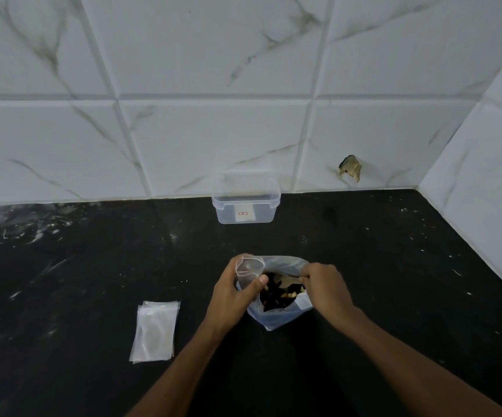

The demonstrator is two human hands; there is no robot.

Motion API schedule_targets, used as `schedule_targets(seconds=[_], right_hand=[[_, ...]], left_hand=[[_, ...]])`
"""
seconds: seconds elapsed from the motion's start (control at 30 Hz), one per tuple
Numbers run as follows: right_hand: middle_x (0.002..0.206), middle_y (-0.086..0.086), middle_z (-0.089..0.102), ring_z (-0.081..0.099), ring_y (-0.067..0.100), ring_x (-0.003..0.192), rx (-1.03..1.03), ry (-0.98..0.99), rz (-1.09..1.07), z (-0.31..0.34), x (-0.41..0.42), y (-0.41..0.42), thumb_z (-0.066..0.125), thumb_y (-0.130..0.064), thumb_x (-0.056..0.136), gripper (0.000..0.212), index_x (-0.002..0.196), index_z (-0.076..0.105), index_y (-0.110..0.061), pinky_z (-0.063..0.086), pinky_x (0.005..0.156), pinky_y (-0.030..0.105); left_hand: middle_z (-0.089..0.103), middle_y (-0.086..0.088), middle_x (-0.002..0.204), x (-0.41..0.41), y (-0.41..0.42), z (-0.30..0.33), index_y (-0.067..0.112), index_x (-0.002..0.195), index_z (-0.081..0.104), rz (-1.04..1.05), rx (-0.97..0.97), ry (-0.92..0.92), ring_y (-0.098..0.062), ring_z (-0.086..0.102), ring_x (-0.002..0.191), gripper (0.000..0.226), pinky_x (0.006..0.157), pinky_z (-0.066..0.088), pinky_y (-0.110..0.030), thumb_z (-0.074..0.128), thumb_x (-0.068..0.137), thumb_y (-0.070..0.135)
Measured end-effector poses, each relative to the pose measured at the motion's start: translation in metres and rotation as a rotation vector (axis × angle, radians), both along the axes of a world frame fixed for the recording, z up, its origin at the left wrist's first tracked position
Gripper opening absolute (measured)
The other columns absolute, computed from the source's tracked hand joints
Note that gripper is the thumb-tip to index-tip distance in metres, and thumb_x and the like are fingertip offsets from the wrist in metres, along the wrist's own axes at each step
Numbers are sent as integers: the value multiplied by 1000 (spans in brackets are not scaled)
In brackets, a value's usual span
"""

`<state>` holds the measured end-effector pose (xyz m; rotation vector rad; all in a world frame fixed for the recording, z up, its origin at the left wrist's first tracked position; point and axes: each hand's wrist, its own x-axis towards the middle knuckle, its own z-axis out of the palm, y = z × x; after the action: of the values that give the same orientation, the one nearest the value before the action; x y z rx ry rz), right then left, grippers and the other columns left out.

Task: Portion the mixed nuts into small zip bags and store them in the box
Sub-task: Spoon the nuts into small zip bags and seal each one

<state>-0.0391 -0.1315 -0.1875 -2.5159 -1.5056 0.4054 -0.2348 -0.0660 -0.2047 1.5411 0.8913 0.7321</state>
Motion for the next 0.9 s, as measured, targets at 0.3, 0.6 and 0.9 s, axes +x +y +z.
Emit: schedule_targets(seconds=[0.3,0.6,0.9], right_hand=[[86,-2,67,66,11,83,-10,368,-188,-10,-8,12,57,-14,95,17,91,74,-15,57,79,29],[89,10,70,62,11,68,-18,656,-415,1,-1,10,61,-12,93,10,94,71,-10,49,61,22],[89,10,70,58,11,65,-1,735,-469,16,14,-7,63,-10,91,8,97,69,-9,43,54,22]], left_hand=[[67,15,116,2,1,1,33,125,56,-3,14,27,-1,63,109,42,91,54,-29,73,87,33],[67,17,117,0,2,3,37,124,56,-3,-44,15,2,63,109,42,89,54,-26,74,86,34],[66,19,113,-4,2,16,44,115,54,45,26,39,13,60,103,37,76,50,-8,73,86,32]])
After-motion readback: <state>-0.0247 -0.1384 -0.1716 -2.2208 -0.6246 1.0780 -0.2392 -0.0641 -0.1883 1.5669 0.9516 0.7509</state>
